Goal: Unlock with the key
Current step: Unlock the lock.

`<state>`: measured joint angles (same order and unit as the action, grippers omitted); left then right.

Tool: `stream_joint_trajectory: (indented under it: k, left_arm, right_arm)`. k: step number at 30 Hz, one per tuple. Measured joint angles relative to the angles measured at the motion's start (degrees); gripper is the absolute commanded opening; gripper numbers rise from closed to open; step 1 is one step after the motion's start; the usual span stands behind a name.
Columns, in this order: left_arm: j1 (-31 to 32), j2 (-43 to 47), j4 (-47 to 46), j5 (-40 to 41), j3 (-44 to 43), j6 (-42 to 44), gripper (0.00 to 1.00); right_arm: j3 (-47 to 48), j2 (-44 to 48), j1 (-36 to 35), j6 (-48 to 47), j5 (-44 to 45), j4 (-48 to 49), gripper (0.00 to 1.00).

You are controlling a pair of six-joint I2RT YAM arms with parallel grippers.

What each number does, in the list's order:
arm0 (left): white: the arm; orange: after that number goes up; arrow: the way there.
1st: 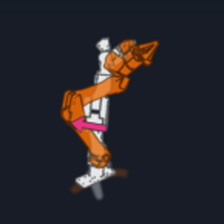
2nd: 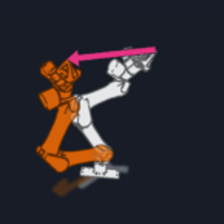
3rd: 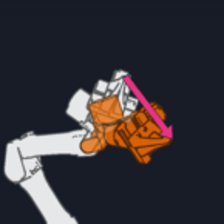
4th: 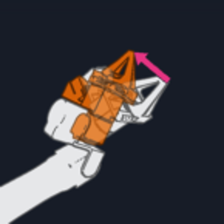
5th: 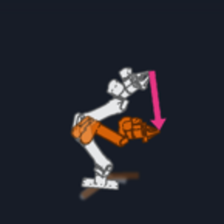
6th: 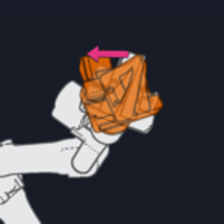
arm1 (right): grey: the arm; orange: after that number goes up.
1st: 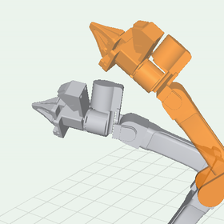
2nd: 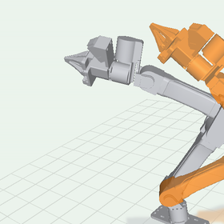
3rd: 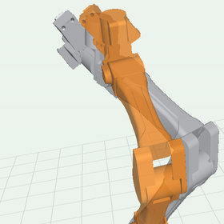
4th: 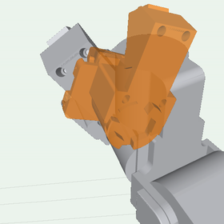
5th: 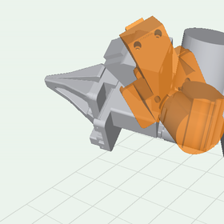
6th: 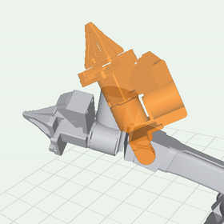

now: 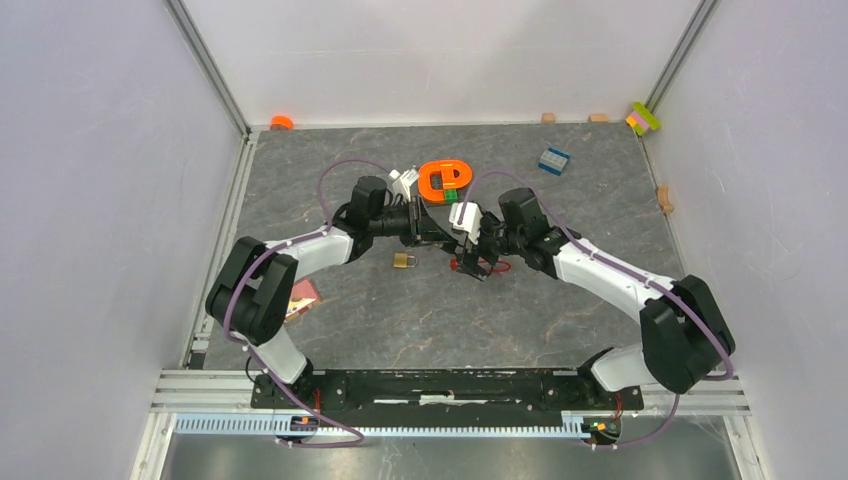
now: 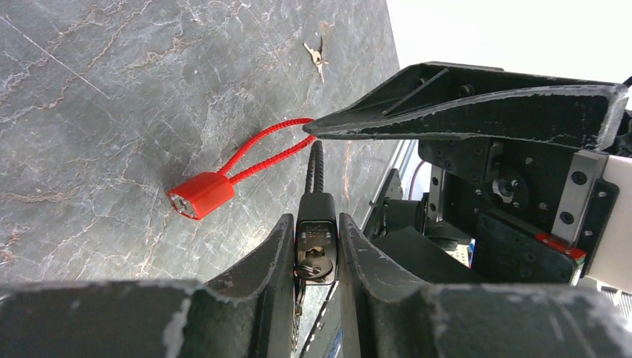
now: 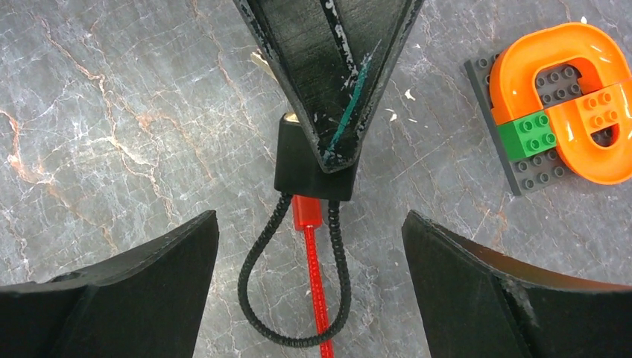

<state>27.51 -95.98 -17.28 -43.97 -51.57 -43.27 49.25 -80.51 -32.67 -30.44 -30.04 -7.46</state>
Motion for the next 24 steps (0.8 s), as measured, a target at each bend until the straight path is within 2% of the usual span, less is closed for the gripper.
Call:
stream_joint_trajectory:
  k: [4,8,13,15,19,24]
  left_arm:
    - [0.0,0.0,-0.5,-0.1,0.2,-0.7,0.02]
    - [0.0,0.0,-0.9,-0.2,0.3,-1.0,0.02]
    - [0.0,0.0,-1.2,-0.7,0.7,-2.4,0.02]
    - [0.0,0.0,-1.4,-0.9,0.9,-2.9,0.02]
    - [0.0,0.0,-1.7,-1.0,1.2,-3.5,0.02]
    - [0.0,0.0,-2.2,-1.0,1.4,-3.9,0.02]
  right_arm:
    - [0.0,-1.4,-1.5,-0.2,1.1,1.2,0.91]
    - [0.0,-2.1,-3.7,-0.8,2.6,2.3,0.73]
    - [0.0,-2.1,-5.2,-1.7,6.0,3.2,0.42]
    - [0.0,-2.1,-5.3,-2.2,7.2,3.7,0.25]
    - [0.0,-2.1,-5.3,-2.2,8.7,3.9,0.02]
    - [0.0,-2.0,-5.5,-2.5,9.5,4.0,0.00]
